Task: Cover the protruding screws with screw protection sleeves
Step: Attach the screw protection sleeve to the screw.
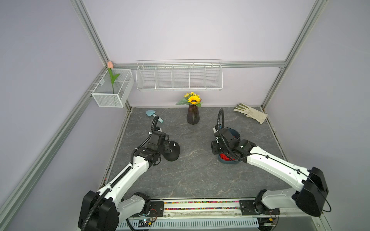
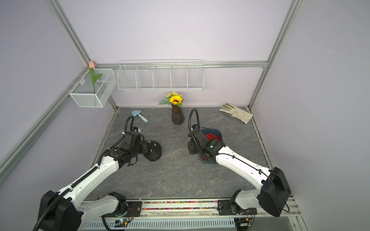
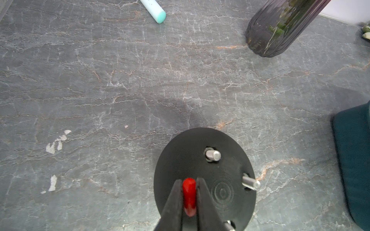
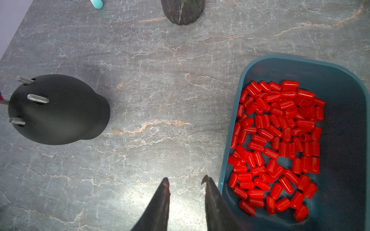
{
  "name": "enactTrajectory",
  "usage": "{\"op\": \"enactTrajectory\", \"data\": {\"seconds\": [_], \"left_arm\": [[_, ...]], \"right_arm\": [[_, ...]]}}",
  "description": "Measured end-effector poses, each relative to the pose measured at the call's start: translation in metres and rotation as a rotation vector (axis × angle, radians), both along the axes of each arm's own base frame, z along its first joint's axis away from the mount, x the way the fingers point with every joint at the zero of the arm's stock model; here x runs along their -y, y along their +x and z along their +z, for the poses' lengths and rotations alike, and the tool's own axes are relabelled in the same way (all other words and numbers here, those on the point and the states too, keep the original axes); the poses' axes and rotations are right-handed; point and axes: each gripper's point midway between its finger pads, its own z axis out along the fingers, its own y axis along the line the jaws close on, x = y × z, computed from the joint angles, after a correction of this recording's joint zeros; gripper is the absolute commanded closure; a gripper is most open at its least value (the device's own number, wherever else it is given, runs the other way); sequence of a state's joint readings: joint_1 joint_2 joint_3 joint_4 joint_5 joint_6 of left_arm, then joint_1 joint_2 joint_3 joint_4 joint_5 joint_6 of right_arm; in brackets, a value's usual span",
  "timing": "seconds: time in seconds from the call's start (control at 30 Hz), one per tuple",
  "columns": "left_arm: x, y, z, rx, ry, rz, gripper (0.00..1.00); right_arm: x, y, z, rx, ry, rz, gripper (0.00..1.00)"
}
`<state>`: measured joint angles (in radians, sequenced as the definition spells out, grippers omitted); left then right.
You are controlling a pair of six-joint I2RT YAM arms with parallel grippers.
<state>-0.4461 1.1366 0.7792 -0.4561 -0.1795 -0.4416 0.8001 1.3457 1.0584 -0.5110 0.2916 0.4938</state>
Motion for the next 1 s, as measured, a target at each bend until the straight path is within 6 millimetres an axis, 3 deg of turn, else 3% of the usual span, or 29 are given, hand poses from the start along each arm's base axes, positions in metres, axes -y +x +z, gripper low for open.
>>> {"op": "enactTrajectory", "data": {"seconds": [1.0], "left_arm": [[-0.0017, -0.0084, 0.0015, 0.005, -0.019, 0.009, 0.85]], "right_arm": [[-0.0001, 0.0, 0.0001, 0.001, -0.002, 0.003, 0.68]]}}
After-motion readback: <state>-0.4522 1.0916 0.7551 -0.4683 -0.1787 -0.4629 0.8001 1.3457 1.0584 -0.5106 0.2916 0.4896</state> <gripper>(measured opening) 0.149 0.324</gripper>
